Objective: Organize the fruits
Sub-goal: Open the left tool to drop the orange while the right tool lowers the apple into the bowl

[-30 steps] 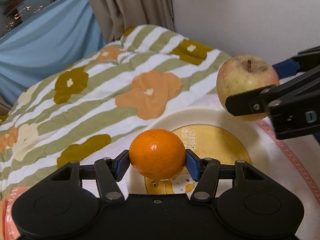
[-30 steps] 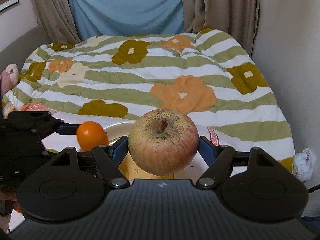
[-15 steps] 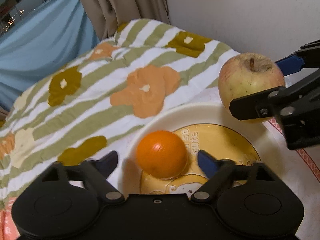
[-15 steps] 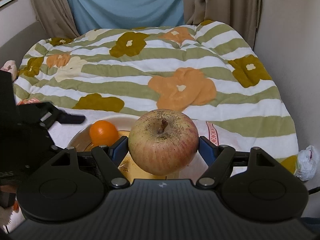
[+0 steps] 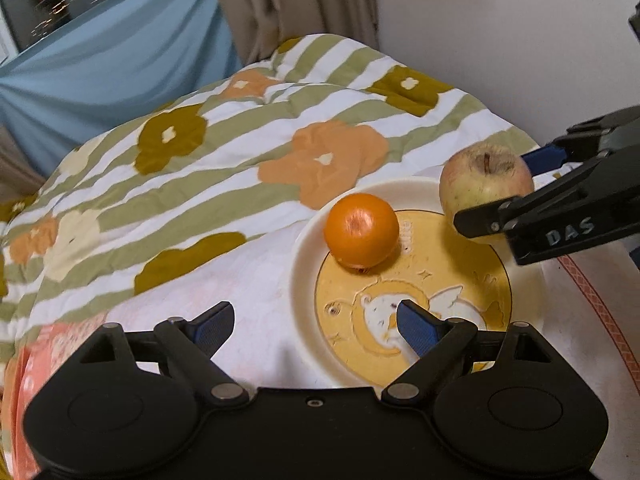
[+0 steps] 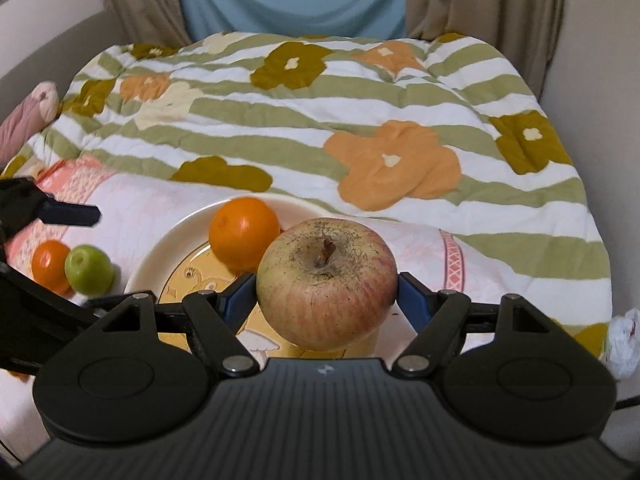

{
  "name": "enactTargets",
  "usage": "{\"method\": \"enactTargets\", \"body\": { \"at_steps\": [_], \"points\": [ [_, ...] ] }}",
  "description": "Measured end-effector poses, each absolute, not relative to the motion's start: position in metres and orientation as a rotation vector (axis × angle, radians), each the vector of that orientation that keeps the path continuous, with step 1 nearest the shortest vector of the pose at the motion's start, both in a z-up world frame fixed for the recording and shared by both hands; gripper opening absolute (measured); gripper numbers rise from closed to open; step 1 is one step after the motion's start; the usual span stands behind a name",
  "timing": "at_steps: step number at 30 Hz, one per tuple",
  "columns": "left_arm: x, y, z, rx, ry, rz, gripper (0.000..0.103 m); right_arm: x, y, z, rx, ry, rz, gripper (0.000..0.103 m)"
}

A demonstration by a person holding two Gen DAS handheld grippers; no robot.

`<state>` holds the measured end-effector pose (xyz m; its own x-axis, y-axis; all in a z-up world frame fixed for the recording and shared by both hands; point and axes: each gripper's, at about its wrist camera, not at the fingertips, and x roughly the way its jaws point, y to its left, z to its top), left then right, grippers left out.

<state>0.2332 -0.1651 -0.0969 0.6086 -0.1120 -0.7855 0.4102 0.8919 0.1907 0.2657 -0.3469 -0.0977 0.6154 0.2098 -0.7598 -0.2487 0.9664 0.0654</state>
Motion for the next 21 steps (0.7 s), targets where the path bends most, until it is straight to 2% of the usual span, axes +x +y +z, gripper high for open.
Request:
{"method": "enactTargets", "body": {
  "at_steps": [14, 16, 21],
  "points": [
    [0.214, -0.149, -0.090, 0.315, 0.866, -0.198, 0.091, 0.266, -0.322, -0.132, -0.211, 0.822, 0.364, 0.092],
    [0.212, -0.148, -0.091, 0.311, 0.870, -0.190, 0.091, 0.263, -0.322, -0.130, -0.226, 0.788, 0.348, 0.103],
    [0.205, -0.147, -0.088, 0.292, 0.874, -0.179, 0.091, 0.254, -0.329, -0.118, -0.193, 0.750, 0.323, 0.103]
  ]
}}
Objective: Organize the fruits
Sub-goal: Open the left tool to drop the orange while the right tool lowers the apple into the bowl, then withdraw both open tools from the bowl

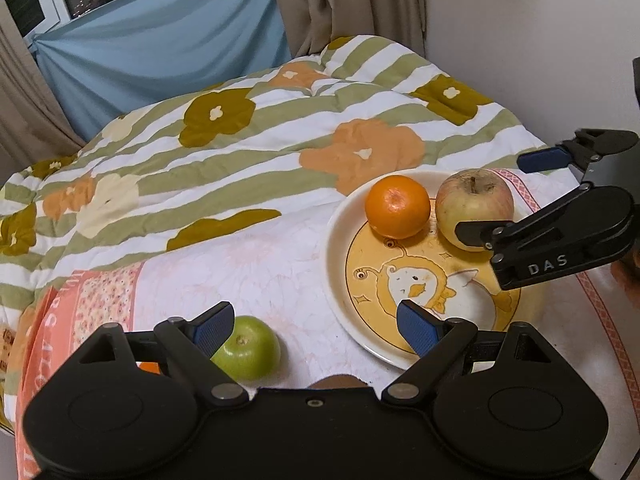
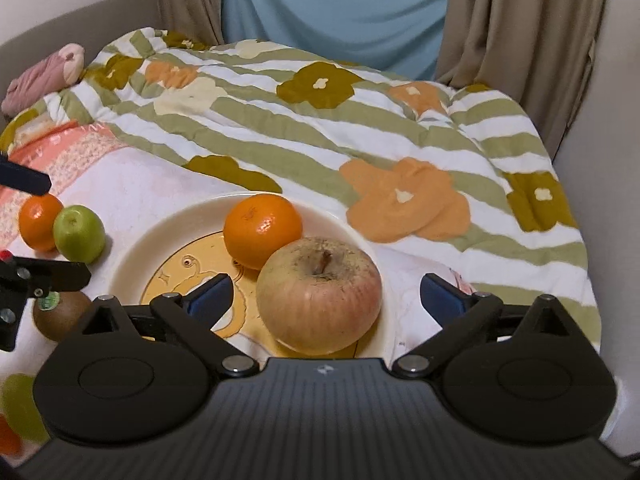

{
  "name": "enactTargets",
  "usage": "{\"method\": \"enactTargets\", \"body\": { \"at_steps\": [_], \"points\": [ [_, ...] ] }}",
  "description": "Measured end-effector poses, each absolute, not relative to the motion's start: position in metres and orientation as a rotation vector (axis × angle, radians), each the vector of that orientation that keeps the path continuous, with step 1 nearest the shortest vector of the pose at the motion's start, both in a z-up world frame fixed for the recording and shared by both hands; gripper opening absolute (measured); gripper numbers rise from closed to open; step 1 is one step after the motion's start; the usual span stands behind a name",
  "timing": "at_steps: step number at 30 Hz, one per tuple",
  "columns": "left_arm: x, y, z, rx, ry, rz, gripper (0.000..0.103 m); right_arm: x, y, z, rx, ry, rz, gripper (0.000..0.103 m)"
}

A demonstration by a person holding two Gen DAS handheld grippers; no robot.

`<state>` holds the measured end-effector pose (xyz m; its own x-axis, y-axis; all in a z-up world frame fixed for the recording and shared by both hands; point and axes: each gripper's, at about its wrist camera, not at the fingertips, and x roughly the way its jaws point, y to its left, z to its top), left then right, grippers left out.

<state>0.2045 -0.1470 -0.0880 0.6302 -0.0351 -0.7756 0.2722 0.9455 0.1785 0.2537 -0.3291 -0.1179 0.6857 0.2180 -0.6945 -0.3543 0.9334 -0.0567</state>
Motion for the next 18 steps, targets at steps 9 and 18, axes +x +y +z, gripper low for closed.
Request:
{"method": "enactTargets", "body": {
  "at_steps": [9, 18],
  "points": [
    [0.187, -0.142, -0.065, 0.272, 0.821, -0.150, 0.091, 0.231, -0.340, -0.088, -0.160, 0.708, 0.286, 0.103],
    [0.154, -0.121, -0.033, 0.241, 0.763, -0.079, 0.091, 0.200, -0.339, -0.047, -0.114, 0.688, 0.254, 0.103]
  ]
}}
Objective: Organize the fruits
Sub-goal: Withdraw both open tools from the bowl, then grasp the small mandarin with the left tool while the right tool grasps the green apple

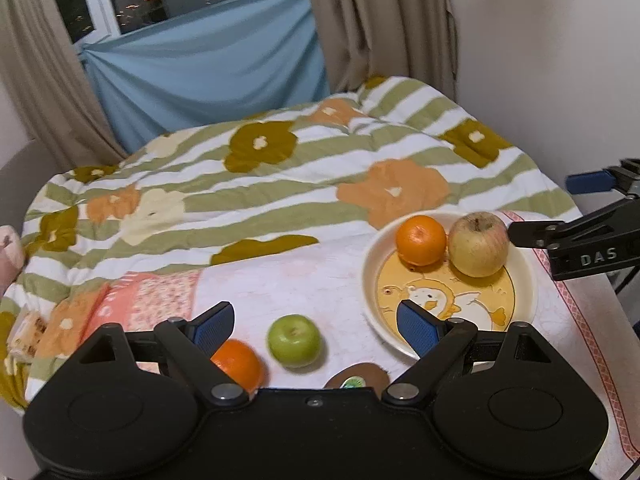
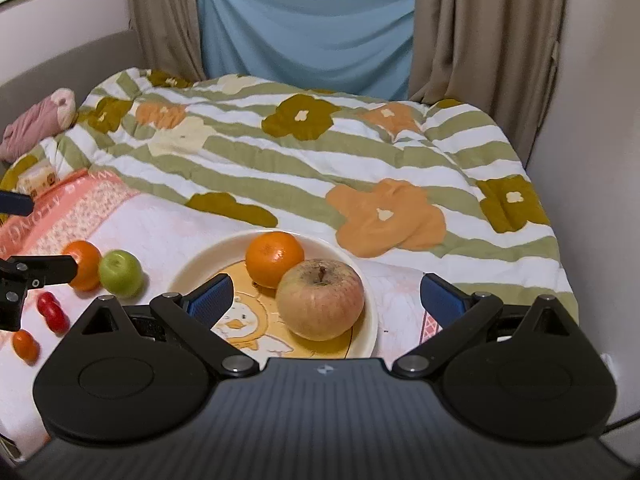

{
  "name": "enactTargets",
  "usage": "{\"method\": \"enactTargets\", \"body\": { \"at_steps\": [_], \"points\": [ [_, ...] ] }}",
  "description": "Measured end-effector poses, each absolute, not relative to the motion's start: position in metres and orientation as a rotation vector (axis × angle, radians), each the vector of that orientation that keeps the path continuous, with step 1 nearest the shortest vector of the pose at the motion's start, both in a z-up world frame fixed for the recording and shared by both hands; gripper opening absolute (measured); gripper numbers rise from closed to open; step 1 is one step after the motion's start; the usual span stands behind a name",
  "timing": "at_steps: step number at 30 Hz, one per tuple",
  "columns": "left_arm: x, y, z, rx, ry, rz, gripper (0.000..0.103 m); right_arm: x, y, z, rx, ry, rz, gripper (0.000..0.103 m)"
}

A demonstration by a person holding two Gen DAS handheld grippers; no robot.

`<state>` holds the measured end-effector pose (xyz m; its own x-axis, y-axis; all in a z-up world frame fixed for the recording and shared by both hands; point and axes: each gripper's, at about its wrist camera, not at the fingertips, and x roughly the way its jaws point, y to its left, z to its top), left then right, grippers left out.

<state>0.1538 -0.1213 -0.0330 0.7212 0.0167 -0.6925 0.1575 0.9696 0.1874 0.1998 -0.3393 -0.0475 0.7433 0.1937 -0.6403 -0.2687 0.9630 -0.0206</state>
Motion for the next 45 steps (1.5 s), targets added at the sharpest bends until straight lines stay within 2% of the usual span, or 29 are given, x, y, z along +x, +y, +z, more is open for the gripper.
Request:
{"method": "enactTargets", "body": {
  "at_steps": [5, 10, 19, 35, 37, 45],
  "points": [
    [0.126, -0.099, -0.015, 0.213, 0.729, -0.057, 0.092, 0.170, -0.335, -0.026, -0.066, 0.693, 0.222, 0.103],
    [0.096, -0.076, -0.003, 0.193, 0.695, -0.067, 0.097, 0.137, -0.326, -0.009, -0.022, 0.695, 0.176, 0.103],
    [0.056, -0.047, -0.006, 0.192, 0.695, -0.117, 0.099, 0.081, -0.301, 0.007, 0.065, 0.708, 0.140, 0.103],
    [0.024, -0.051, -0.070, 0.237, 0.797, -0.356, 0.099, 0.029, -0.267, -0.049, 0.072, 0.774, 0.130, 0.103],
    [0.021, -0.060, -0.085, 0.262, 0.808, -0.392, 0.098, 0.031, -0.266, -0.058, 0.069, 0.775, 0.148, 0.103],
    [0.020, -0.089, -0.135, 0.321, 0.852, -0.476, 0.081, 0.042, -0.259, -0.100, 0.063, 0.825, 0.202, 0.103]
  ]
}}
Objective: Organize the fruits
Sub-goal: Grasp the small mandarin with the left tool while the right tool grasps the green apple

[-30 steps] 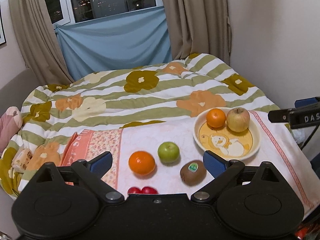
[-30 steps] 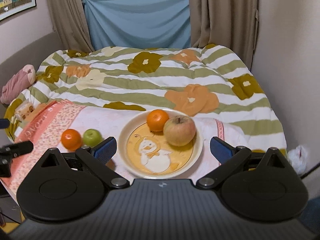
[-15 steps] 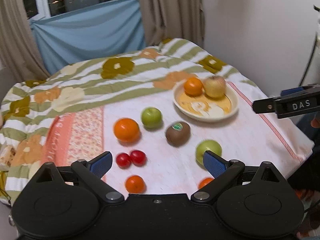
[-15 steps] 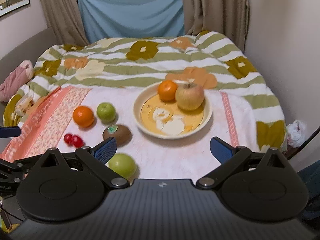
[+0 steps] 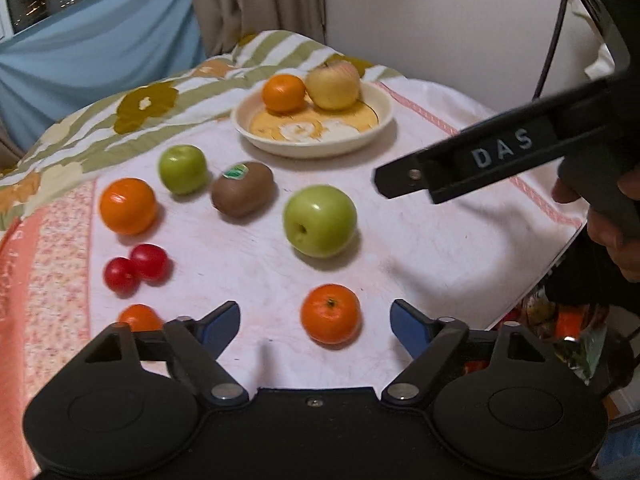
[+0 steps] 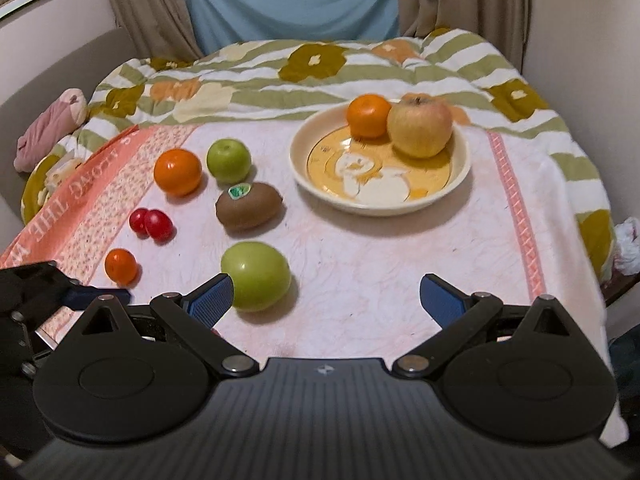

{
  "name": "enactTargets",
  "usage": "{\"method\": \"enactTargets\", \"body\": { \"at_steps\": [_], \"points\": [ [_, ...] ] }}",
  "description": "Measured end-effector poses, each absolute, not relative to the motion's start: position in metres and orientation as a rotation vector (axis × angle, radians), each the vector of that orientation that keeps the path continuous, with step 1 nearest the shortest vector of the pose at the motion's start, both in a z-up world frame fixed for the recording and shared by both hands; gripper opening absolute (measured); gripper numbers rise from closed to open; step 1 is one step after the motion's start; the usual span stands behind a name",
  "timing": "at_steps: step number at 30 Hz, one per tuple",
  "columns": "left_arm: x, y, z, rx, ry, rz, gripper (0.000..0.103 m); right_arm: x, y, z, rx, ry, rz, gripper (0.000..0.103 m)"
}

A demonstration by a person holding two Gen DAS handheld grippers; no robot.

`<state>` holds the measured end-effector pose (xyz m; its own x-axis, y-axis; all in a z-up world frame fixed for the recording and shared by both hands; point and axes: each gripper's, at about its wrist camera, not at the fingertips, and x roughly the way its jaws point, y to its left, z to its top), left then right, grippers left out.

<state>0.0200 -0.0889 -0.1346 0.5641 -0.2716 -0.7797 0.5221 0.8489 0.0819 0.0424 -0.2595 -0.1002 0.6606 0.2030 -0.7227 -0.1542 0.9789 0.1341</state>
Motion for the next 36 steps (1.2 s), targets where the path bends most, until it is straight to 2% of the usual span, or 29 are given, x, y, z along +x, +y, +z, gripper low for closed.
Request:
{"method": "enactTargets", "body": {
  "at_steps": [4, 6, 13, 15, 23, 25, 32, 35, 36],
  "points": [
    [0.025, -0.093, -0.147, 0.326, 0.866, -0.476, 0.073, 0.047, -0.254, -0.111, 0.061, 0.835, 0.229, 0.103],
    [0.027, -0.094, -0.151, 0.327, 0.875, -0.479, 0.059, 0.050, -0.251, -0.115, 0.059, 0.838, 0.244, 0.103],
    [0.030, -0.096, -0.159, 0.314, 0.889, -0.480, 0.053, 0.058, -0.237, -0.124, 0.034, 0.838, 0.294, 0.103],
    [0.031, -0.098, -0.160, 0.310, 0.893, -0.479, 0.044, 0.061, -0.235, -0.127, 0.031, 0.843, 0.308, 0.103],
    [0.031, -0.096, -0.161, 0.297, 0.891, -0.467, 0.043, 0.074, -0.224, -0.138, 0.033, 0.862, 0.355, 0.103],
    [0.031, -0.094, -0.160, 0.298, 0.889, -0.457, 0.042, 0.077, -0.223, -0.140, 0.035, 0.867, 0.362, 0.100],
    [0.035, -0.078, -0.158, 0.288, 0.898, -0.406, 0.042, 0.085, -0.220, -0.142, 0.073, 0.868, 0.370, 0.097],
    [0.037, -0.071, -0.158, 0.281, 0.902, -0.390, 0.042, 0.089, -0.220, -0.143, 0.090, 0.873, 0.370, 0.092],
    [0.037, -0.069, -0.158, 0.278, 0.903, -0.385, 0.042, 0.091, -0.219, -0.144, 0.092, 0.878, 0.371, 0.087]
  ]
}}
